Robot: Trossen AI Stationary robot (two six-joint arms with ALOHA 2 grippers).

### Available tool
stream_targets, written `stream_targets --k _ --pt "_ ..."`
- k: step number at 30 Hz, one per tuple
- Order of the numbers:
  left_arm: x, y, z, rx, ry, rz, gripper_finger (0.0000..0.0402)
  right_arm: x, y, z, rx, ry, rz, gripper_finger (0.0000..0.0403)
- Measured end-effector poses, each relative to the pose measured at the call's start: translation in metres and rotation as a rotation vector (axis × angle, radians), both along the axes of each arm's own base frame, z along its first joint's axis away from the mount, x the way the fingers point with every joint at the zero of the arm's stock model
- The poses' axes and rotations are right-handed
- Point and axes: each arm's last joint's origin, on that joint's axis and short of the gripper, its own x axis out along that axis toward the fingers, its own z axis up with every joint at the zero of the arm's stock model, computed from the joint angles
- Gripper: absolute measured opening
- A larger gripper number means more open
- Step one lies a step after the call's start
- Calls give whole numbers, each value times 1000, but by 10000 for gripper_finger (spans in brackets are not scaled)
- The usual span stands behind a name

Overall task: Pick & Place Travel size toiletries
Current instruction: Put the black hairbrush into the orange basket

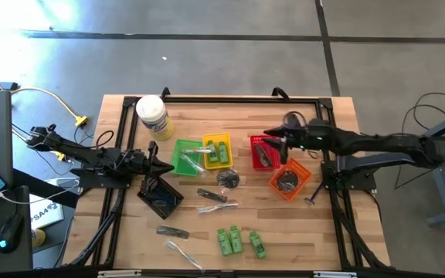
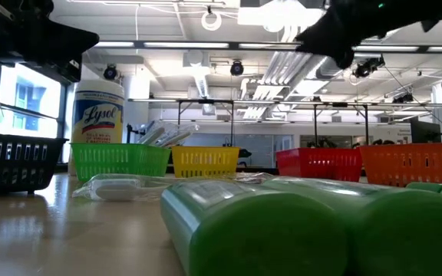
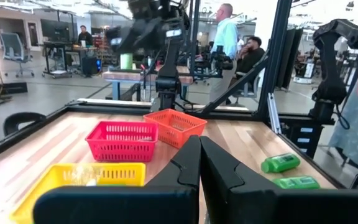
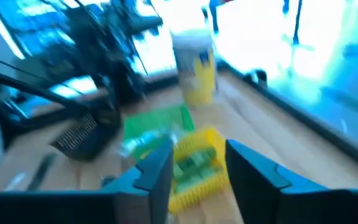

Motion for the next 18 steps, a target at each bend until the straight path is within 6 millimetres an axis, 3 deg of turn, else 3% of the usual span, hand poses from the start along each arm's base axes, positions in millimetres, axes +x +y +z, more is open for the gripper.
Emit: stream_targets --k 4,9,18 --pt "0 0 -4 12 42 1 0 -25 12 -1 -75 -166 81 84" --pt "1 0 -12 41 116 8 0 -50 18 -26 -99 -306 179 13" --pt "1 0 -15 57 154 10 0 -67 27 -66 -102 -431 245 2"
